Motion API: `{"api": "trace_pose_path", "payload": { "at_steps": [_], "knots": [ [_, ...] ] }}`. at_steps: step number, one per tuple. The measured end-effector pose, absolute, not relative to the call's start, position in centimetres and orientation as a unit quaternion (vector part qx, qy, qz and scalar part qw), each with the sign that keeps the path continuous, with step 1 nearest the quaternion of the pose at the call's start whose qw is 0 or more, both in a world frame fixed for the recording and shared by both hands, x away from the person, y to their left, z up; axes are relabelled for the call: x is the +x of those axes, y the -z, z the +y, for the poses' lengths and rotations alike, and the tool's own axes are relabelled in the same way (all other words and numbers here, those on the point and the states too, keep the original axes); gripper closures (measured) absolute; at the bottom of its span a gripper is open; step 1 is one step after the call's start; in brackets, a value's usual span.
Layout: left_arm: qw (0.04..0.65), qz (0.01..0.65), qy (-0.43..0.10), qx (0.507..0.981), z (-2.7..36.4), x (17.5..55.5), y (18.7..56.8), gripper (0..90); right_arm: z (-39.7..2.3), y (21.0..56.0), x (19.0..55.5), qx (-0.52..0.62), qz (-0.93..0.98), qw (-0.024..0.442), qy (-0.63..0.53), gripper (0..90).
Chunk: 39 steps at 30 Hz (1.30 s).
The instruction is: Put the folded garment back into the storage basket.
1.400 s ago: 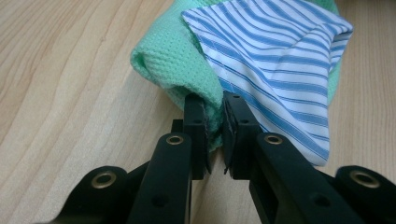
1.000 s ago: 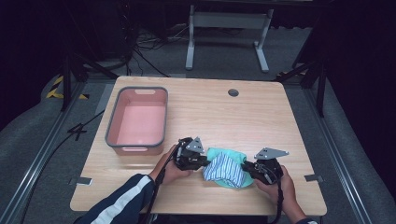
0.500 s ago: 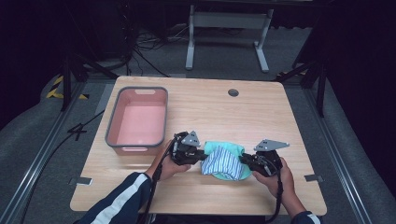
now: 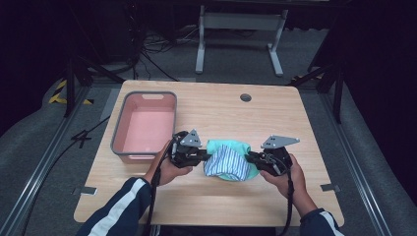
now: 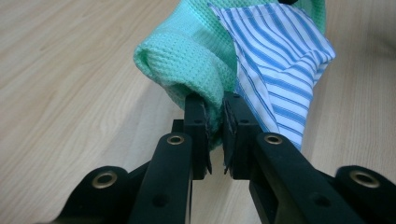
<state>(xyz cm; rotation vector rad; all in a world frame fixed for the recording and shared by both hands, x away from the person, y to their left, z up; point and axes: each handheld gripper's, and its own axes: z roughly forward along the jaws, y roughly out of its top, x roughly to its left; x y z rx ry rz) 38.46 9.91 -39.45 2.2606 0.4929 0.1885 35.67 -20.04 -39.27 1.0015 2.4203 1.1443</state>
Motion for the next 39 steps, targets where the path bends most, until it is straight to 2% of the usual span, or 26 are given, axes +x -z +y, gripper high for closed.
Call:
{"api": "trace_pose_path", "payload": {
  "at_steps": [16, 39],
  "knots": [
    [0.409, 0.221, -0.105, 0.879, 13.7, 38.9, 36.3, 81.5, -16.6, 35.2, 37.3, 0.313, 0.840, 0.160, -0.414, 81.6],
    [0.405, 0.261, -0.158, 0.862, 20.0, 38.9, 32.9, 81.5, -10.1, 32.2, 39.5, 0.277, 0.842, 0.172, -0.430, 81.6]
  ]
}}
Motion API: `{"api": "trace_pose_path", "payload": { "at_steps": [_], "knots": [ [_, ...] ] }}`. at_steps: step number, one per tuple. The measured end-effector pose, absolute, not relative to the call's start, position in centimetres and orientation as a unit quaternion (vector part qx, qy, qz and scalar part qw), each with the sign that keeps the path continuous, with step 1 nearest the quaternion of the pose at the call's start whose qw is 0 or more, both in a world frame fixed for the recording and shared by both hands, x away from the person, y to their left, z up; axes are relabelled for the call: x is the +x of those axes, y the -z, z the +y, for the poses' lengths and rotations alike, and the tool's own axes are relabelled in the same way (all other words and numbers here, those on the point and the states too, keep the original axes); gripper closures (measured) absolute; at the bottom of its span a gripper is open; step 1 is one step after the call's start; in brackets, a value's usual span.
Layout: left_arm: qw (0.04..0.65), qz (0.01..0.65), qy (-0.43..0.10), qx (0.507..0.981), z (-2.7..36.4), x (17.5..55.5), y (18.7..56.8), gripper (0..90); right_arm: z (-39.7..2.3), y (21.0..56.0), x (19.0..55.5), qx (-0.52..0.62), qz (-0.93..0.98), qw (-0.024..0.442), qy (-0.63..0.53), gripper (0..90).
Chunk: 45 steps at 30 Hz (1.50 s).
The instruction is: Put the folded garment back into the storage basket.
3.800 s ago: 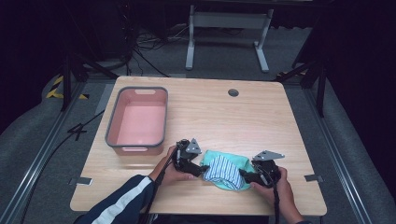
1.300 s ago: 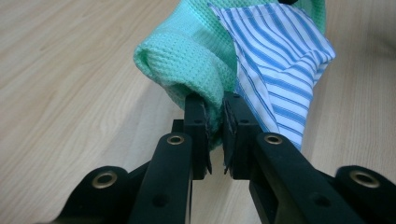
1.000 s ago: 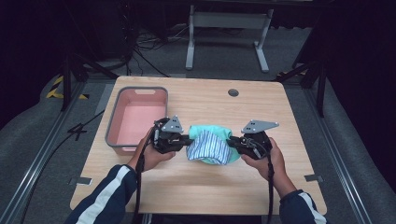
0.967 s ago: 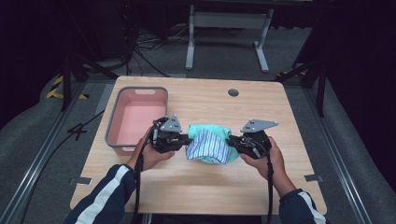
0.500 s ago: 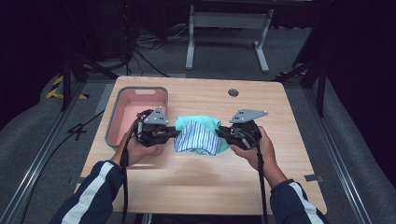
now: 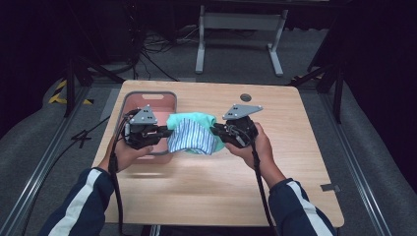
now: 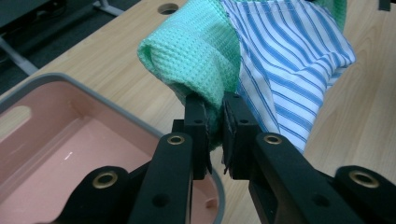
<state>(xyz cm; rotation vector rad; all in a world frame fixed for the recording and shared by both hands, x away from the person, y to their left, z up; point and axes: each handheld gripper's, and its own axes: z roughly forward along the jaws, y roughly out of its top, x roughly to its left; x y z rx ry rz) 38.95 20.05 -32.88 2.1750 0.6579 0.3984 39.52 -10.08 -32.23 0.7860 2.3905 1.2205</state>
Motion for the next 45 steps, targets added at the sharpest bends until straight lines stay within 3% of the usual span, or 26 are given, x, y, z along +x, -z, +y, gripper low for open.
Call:
{"api": "trace_pose_path", "payload": {
  "at_steps": [27, 45],
  "knots": [
    [0.391, 0.324, -0.210, 0.835, 27.6, 38.4, 31.2, 81.6, -1.6, 30.7, 42.2, 0.236, 0.847, 0.155, -0.450, 81.5],
    [0.351, 0.378, -0.234, 0.824, 31.4, 39.2, 33.4, 81.6, 3.8, 32.9, 44.3, 0.225, 0.856, 0.126, -0.447, 81.5]
  ]
}}
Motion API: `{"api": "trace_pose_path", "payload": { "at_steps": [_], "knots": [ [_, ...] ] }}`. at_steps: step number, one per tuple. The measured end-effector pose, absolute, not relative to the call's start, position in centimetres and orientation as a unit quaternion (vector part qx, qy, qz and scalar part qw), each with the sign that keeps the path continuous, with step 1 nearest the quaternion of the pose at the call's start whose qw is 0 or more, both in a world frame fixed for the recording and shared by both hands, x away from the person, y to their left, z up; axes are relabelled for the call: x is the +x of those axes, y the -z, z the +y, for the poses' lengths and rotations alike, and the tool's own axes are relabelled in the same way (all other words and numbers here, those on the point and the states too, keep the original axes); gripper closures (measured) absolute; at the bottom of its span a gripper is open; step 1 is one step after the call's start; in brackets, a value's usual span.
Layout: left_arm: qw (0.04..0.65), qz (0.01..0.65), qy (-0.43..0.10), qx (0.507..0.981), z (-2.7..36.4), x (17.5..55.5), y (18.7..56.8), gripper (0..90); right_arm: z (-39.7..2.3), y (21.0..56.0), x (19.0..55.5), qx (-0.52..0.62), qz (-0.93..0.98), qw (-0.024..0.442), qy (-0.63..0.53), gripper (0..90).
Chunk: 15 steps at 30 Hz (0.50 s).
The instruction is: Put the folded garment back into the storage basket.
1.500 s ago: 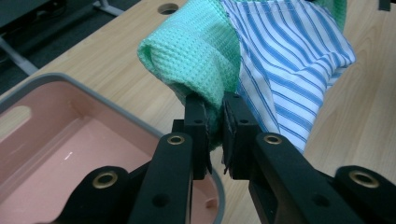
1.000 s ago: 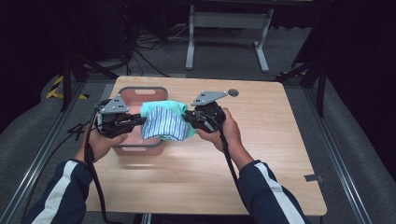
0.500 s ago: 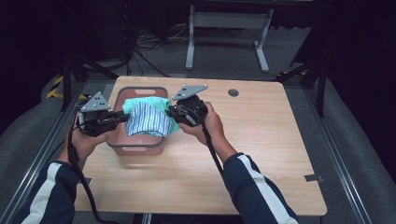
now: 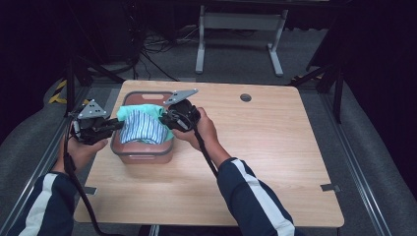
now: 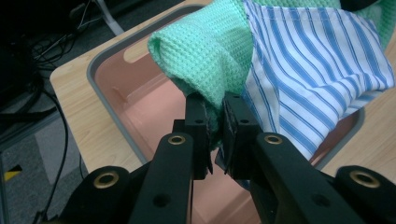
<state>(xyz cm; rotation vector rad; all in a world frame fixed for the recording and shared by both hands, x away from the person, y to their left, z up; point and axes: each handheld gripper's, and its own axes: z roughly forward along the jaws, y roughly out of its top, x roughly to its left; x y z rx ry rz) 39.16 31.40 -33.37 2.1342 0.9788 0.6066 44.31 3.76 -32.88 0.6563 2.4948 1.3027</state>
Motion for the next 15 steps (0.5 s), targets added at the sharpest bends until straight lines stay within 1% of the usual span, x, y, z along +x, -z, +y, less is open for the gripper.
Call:
{"api": "trace_pose_path", "payload": {
  "at_steps": [6, 15],
  "knots": [
    [0.336, 0.392, -0.231, 0.825, 31.9, 39.8, 34.7, 81.5, 5.6, 34.4, 45.0, 0.221, 0.868, 0.121, -0.428, 81.4],
    [0.325, 0.401, -0.223, 0.827, 32.1, 40.6, 35.9, 81.5, 6.6, 36.1, 45.5, 0.224, 0.875, 0.111, -0.415, 81.1]
  ]
}}
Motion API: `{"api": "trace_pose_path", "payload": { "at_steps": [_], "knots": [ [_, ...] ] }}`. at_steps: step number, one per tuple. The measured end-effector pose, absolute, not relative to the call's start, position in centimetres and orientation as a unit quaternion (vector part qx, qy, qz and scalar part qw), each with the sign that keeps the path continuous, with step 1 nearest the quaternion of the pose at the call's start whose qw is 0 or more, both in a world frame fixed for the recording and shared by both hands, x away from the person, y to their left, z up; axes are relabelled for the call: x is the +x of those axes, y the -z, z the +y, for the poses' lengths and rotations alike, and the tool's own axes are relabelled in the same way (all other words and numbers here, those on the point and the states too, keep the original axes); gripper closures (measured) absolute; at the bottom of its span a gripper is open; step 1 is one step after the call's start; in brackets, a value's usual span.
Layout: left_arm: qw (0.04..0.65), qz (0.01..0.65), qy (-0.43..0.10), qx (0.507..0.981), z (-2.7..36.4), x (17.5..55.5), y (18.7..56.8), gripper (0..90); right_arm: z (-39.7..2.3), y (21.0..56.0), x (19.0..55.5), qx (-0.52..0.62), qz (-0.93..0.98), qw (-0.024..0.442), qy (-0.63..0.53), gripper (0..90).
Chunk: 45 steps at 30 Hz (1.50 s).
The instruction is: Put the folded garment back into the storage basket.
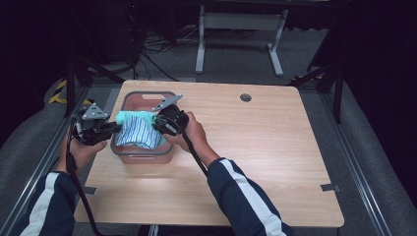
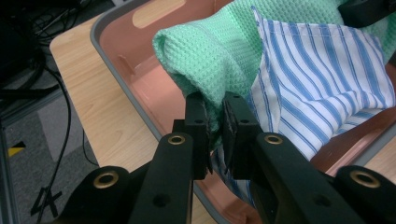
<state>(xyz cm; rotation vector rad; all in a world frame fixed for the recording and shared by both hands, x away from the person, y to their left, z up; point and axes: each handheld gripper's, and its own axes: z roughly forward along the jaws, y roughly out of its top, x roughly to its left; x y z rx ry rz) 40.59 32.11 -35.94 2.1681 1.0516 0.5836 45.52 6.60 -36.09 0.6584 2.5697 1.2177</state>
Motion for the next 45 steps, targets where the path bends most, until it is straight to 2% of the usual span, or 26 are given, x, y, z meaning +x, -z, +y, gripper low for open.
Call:
{"api": "trace_pose_path", "payload": {
  "at_steps": [12, 19, 24, 32, 36, 40, 45],
  "knots": [
    [0.299, 0.398, -0.220, 0.839, 31.5, 41.5, 37.1, 81.0, 6.9, 37.6, 46.2, 0.240, 0.879, 0.101, -0.400, 80.5],
    [0.291, 0.398, -0.225, 0.840, 31.3, 41.5, 37.5, 76.6, 6.8, 38.1, 46.6, 0.247, 0.880, 0.103, -0.393, 76.9],
    [0.303, 0.396, -0.228, 0.836, 31.3, 41.1, 37.5, 73.8, 6.6, 38.5, 46.6, 0.248, 0.882, 0.107, -0.387, 72.7],
    [0.318, 0.392, -0.237, 0.830, 30.9, 40.5, 36.8, 66.2, 6.1, 38.4, 46.4, 0.252, 0.881, 0.123, -0.381, 56.9],
    [0.319, 0.389, -0.241, 0.830, 30.4, 40.2, 36.5, 59.9, 5.7, 38.1, 46.3, 0.253, 0.881, 0.128, -0.378, 54.0],
    [0.326, 0.386, -0.243, 0.828, 30.0, 40.0, 36.4, 58.2, 5.3, 37.8, 46.2, 0.253, 0.881, 0.132, -0.378, 51.7],
    [0.337, 0.385, -0.250, 0.822, 29.3, 39.4, 36.3, 51.4, 4.6, 37.3, 45.9, 0.250, 0.881, 0.154, -0.371, 46.4]
  ]
}}
